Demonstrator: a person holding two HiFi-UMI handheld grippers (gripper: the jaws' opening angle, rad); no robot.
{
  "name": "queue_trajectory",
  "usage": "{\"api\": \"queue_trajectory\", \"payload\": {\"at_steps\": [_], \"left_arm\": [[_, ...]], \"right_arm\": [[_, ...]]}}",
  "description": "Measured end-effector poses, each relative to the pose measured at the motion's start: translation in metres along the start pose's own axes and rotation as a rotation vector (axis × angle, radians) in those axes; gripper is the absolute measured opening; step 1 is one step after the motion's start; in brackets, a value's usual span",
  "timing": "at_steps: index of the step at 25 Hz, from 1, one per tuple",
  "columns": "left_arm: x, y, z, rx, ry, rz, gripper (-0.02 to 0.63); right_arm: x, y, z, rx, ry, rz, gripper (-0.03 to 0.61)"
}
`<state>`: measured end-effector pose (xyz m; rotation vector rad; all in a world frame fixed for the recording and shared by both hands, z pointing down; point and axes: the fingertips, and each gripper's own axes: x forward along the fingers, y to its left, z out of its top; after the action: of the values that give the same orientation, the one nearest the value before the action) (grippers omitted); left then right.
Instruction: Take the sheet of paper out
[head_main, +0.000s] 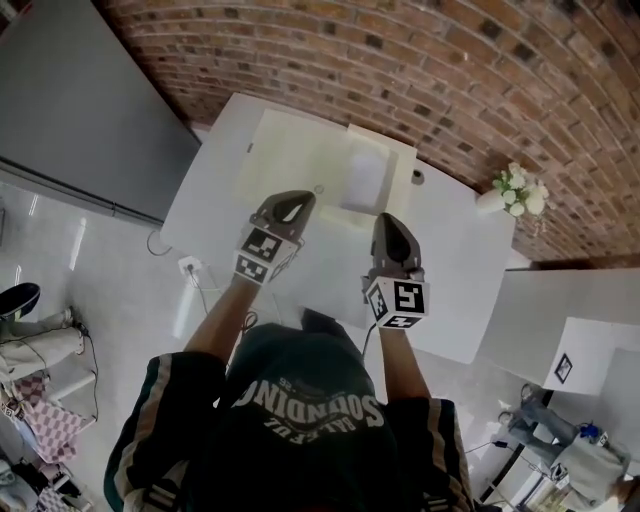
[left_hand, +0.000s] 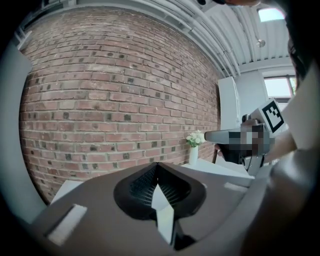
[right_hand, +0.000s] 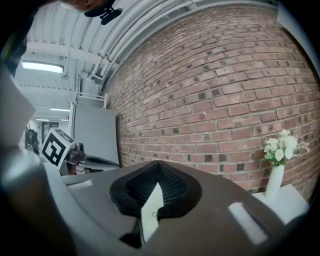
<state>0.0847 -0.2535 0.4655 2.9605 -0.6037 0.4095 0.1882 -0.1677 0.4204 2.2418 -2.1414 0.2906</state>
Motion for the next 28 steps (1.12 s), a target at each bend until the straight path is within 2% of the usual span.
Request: {"api": "queue_trajectory", "payload": {"at_steps": [6, 12, 28], "left_arm": [[0.032, 0.002, 0.026, -0.006, 0.001, 0.038, 0.011], [0.046, 0.004, 0.020, -0.009, 0.032, 0.036, 0.011], [0.092, 0.015, -0.001, -0.046, 0.077, -0.086, 0.011]], "right_arm": [[0.023, -0.031, 0.000, 0.010, 0.017, 0.046, 0.000], [0.039, -0.036, -0.012, 0.050, 0.031, 0.057, 0.000], [0.062, -0.064, -0.017, 0.032, 0.060, -0.056, 0.000]]}}
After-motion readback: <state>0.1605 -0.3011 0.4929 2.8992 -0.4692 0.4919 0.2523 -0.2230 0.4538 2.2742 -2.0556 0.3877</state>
